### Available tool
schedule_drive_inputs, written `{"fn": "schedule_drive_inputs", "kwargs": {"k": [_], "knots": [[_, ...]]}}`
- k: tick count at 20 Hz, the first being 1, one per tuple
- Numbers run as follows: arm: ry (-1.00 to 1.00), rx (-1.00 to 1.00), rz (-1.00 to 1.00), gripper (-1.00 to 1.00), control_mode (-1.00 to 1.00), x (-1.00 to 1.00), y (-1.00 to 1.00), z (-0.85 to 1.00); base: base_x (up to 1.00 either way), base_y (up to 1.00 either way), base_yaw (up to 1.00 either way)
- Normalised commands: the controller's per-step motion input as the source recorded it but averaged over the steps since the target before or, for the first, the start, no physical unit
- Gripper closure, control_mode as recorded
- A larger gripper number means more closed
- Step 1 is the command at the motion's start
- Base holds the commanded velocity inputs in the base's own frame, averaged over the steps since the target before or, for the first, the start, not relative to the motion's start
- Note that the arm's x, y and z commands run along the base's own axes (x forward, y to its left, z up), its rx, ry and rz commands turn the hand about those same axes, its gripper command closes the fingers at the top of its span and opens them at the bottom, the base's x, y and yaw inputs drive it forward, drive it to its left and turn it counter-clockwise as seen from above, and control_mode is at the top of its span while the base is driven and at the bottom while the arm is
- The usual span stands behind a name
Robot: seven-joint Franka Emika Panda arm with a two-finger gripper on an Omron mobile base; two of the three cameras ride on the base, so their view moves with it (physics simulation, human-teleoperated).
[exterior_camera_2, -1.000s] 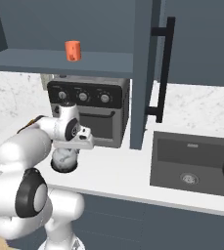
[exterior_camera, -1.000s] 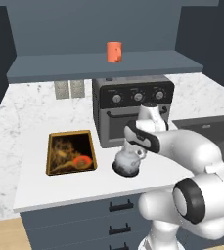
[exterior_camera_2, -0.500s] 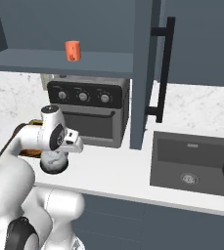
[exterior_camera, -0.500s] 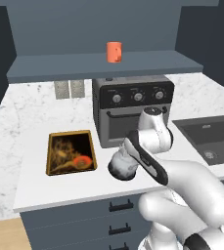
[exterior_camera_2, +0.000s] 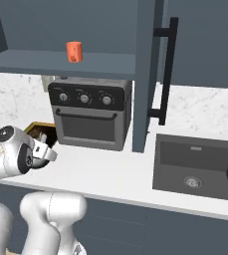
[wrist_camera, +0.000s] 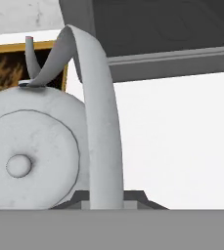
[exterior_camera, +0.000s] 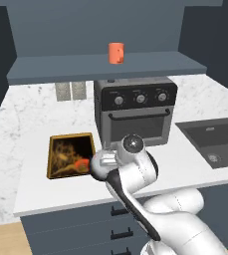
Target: Pick the kettle from the counter and place it on the tray. Then pick the mug from the cabinet and place it on the tray. Then close the cabinet doors.
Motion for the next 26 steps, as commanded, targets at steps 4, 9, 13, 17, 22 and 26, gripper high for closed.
{"fn": "schedule_drive_inputs", "kwargs": {"k": [4,9,13,17,22,26], "knots": [[-0.18,0.00,-0.28,1.00,-1.00,0.18,1.00,0.29,0.00,0.00,0.00],[-0.03,0.00,-0.32,1.00,-1.00,0.50,0.95,0.29,0.00,0.00,0.00],[0.06,0.00,-0.25,1.00,-1.00,0.71,0.78,0.29,0.00,0.00,0.00],[0.20,0.00,-0.16,1.00,-1.00,0.79,0.66,0.34,0.00,0.00,0.00],[0.27,0.00,-0.07,1.00,-1.00,0.62,0.44,0.13,0.00,0.00,0.00],[0.16,0.00,0.00,1.00,-1.00,0.47,0.16,0.00,0.00,0.00,0.00]]}}
